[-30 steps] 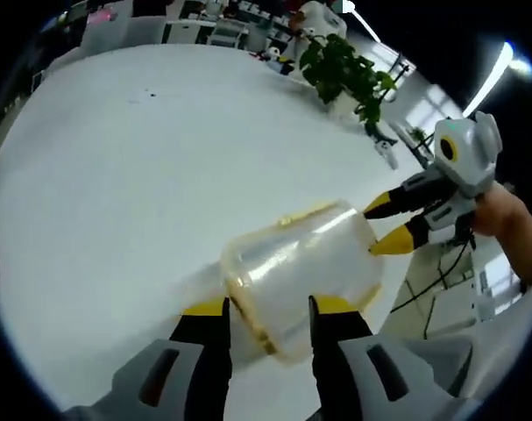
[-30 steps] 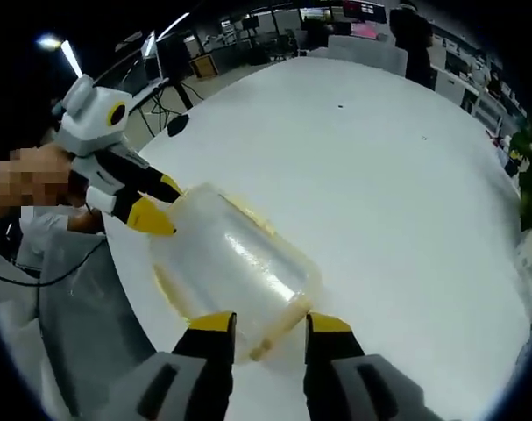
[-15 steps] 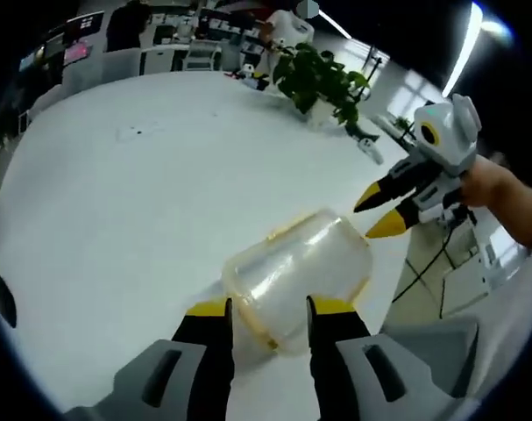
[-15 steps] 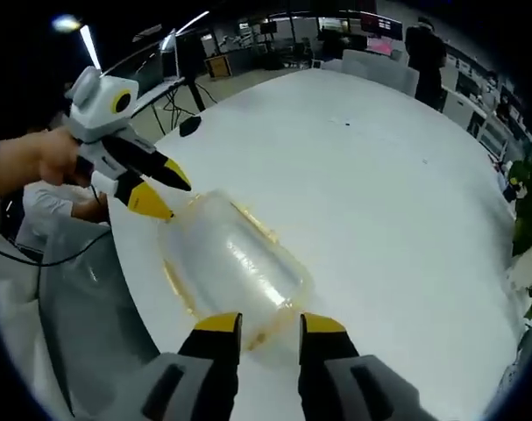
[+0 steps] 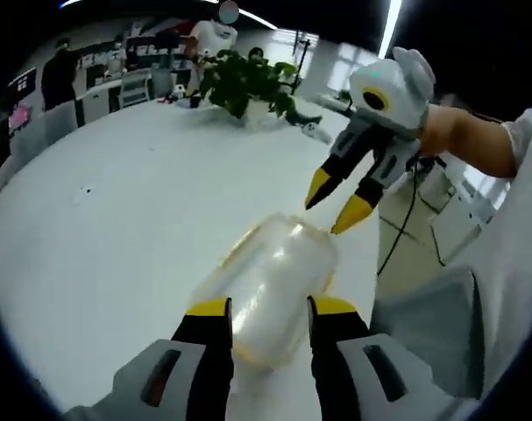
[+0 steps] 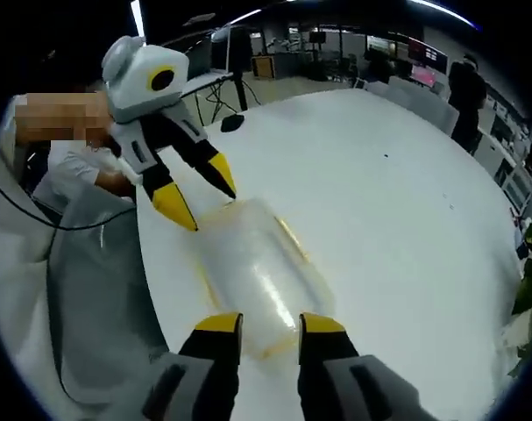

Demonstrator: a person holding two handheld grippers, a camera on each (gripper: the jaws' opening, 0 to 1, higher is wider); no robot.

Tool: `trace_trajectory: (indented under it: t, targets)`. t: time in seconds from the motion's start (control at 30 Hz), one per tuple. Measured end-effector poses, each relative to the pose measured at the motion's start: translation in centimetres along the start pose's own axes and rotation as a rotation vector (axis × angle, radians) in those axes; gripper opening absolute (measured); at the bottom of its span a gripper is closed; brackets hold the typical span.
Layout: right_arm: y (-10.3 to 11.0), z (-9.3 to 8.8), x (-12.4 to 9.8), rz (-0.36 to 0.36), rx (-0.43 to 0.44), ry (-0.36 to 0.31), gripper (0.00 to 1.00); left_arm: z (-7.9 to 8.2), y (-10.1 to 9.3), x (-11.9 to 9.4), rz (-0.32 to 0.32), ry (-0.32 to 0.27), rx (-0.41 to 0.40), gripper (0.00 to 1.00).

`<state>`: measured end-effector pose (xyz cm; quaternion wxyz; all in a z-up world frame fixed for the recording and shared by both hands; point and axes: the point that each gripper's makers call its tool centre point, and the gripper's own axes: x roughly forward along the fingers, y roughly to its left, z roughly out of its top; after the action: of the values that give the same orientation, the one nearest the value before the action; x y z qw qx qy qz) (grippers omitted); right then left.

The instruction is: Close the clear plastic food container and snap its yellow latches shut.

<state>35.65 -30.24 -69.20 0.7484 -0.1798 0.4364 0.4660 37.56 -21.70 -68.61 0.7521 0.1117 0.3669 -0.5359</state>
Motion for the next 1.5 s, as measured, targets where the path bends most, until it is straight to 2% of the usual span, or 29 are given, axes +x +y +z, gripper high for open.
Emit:
trace_trajectory:
  t: [0.03,0.07,0.1,0.17,0.2,0.23,0.33,0.47,0.63,0.93,1.0,1.2,1.3,1.5]
  targets:
    - [0.3,0.3,0.1,0.011,-0.044,-0.002,0.25,0.1,-0.3,0.1,-0.017,0.002,0.049,0.33]
    - [0.5,0.6,0.1,0.018,-0.089,-0.003,0.25,0.1,-0.5,0.2,-0.021,0.010,0.057,0.32]
    - [0.7,0.6,0.1,0.020,-0.106,0.001,0.24,-0.3,-0.6,0.4,-0.028,0.048,0.105,0.32]
    - [0.8,1.2,0.3,0.022,-0.164,-0.008,0.24,0.0,-0.8,0.7,-0.033,0.046,0.146,0.33]
    - [0.9,1.5,0.4,0.028,-0.193,-0.018,0.24,0.2,-1.0,0.8,-0.035,0.041,0.140,0.33]
    - [1.2,1.7,0.5,0.040,-0.214,-0.020,0.24,0.3,-1.2,0.9,-0.039,0.039,0.143,0.32]
    - [1.2,2.3,0.8,0.048,-0.225,-0.030,0.21,0.6,-1.2,1.5,-0.036,0.051,0.243,0.30]
    - [0.8,3.3,1.6,0.070,-0.217,-0.062,0.19,1.0,-0.9,2.0,-0.017,0.044,0.258,0.29]
    - [0.1,3.6,2.6,0.061,-0.235,-0.041,0.18,1.0,-1.1,2.6,-0.021,0.049,0.289,0.28]
    - [0.1,4.0,4.0,0.081,-0.282,-0.024,0.17,0.5,-1.1,4.0,-0.007,0.069,0.346,0.25]
    - [-0.2,4.0,4.3,0.085,-0.268,-0.020,0.18,0.4,-1.3,4.2,-0.012,0.066,0.324,0.25]
    - [-0.6,4.0,4.9,0.085,-0.275,-0.015,0.17,-0.3,-1.6,4.6,-0.018,0.094,0.338,0.27]
    - [-0.8,4.2,5.0,0.080,-0.276,-0.014,0.19,-0.1,-2.4,4.5,-0.044,0.070,0.327,0.29]
    - [-1.5,4.1,5.4,0.068,-0.296,0.006,0.25,-0.7,-4.0,4.5,-0.052,0.075,0.354,0.34]
